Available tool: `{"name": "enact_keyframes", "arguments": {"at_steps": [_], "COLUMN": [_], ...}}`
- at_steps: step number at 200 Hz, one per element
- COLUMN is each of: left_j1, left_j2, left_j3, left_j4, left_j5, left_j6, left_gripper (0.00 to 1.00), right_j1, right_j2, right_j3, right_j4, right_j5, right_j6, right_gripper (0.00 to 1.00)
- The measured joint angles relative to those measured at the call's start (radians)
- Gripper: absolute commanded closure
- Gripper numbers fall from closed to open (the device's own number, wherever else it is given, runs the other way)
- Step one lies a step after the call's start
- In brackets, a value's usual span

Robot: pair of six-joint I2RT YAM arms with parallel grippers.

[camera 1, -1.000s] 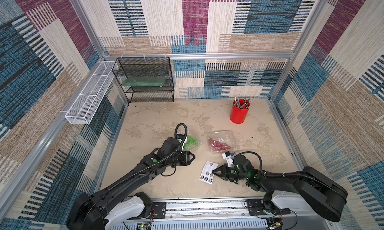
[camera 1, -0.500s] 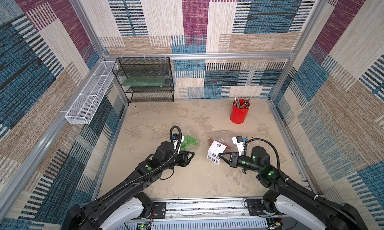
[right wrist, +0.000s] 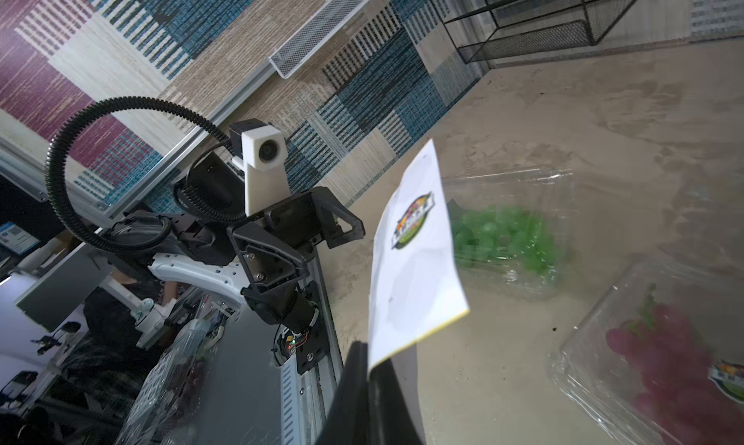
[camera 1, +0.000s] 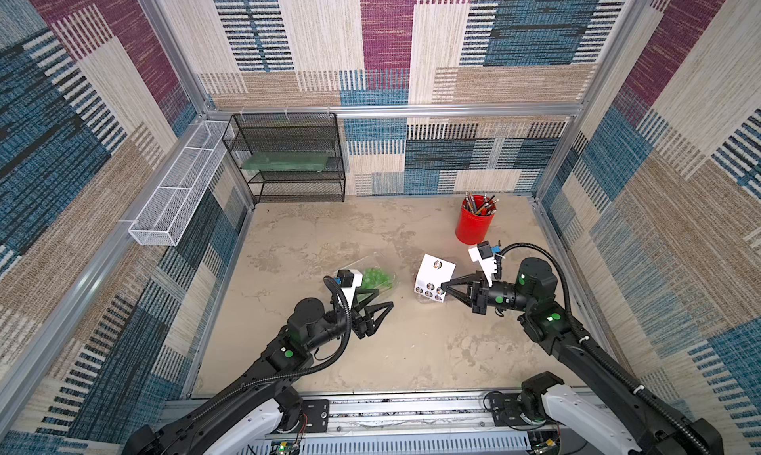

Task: Label fruit boxes
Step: Pick up the label sticker from the center of the board.

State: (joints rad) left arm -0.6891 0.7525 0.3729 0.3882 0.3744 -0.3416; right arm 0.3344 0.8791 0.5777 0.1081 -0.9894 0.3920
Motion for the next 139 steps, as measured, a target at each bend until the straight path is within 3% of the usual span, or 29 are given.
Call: {"name": "enact_keyframes", "arguments": {"at_steps": [76,139], "left_j1": [-0.006,-0.034], "left_j2": [0.113,0.183], "left_j3": [0.13,0.196], "left_j4": [0.011,0.007], "left_j5": [0.259,0.342], "left_j6": [0.266,0.358], "left_gripper": [0.35,0.41], "right_j1": [0.04,0.079], "right_j2": [0.033,0.106], "right_j3": [0.101,0.151], "right_j4": [-0.039,-0.076], "right_j5": [-0.192,-0.218], "right_j6": [-0.221,-0.278], "right_gripper": [0.97,0.97]}}
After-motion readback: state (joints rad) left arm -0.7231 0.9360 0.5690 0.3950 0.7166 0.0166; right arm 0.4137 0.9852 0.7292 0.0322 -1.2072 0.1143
